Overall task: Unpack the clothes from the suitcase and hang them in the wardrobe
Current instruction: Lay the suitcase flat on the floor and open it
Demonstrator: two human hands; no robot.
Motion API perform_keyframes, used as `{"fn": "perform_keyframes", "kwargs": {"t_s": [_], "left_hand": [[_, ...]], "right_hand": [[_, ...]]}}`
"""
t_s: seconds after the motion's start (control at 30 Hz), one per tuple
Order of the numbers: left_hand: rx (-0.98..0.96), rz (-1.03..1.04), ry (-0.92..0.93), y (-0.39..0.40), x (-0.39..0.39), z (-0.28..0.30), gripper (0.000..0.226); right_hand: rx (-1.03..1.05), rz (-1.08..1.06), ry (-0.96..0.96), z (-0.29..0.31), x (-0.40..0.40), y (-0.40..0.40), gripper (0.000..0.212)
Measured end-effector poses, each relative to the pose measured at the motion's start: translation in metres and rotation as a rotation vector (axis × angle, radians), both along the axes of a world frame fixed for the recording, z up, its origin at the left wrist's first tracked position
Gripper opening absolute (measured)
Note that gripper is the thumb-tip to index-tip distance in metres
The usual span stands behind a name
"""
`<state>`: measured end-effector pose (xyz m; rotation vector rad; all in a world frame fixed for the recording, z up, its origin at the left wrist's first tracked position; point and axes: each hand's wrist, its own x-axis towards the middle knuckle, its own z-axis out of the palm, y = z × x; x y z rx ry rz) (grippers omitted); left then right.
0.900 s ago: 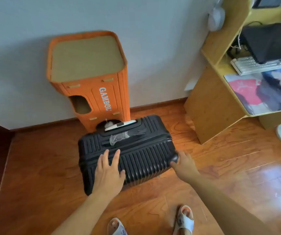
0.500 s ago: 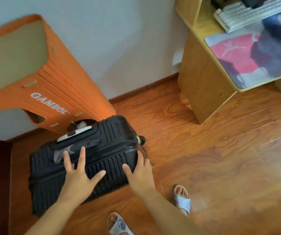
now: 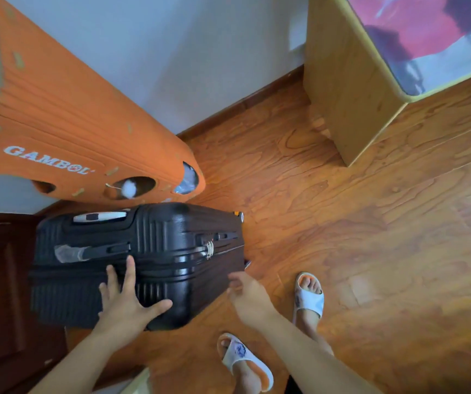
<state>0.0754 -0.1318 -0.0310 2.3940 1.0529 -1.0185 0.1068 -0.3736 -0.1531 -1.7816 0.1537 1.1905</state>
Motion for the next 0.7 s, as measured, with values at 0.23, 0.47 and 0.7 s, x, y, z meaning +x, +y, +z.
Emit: {"fn": "perform_keyframes", "kwargs": {"t_s": [0.23, 0.47, 0.7], "left_hand": [[0.008, 0.021, 0.009, 0.006, -0.004, -0.013, 0.142], [0.044, -0.031, -0.024, 0.011, -0.010, -0.017, 0.140], [-0.003, -0.001, -0.005, 0.015, -0.009, -0.018, 0.141]], "right_hand": [[0.097, -0.046, 0.154, -0.021, 0.042, 0.035, 0.045], [0.061, -0.313, 0.256, -0.047, 0.059, 0.071, 0.029], [0.087, -0.464, 0.132, -0.029, 0.060, 0.077, 0.028]]}}
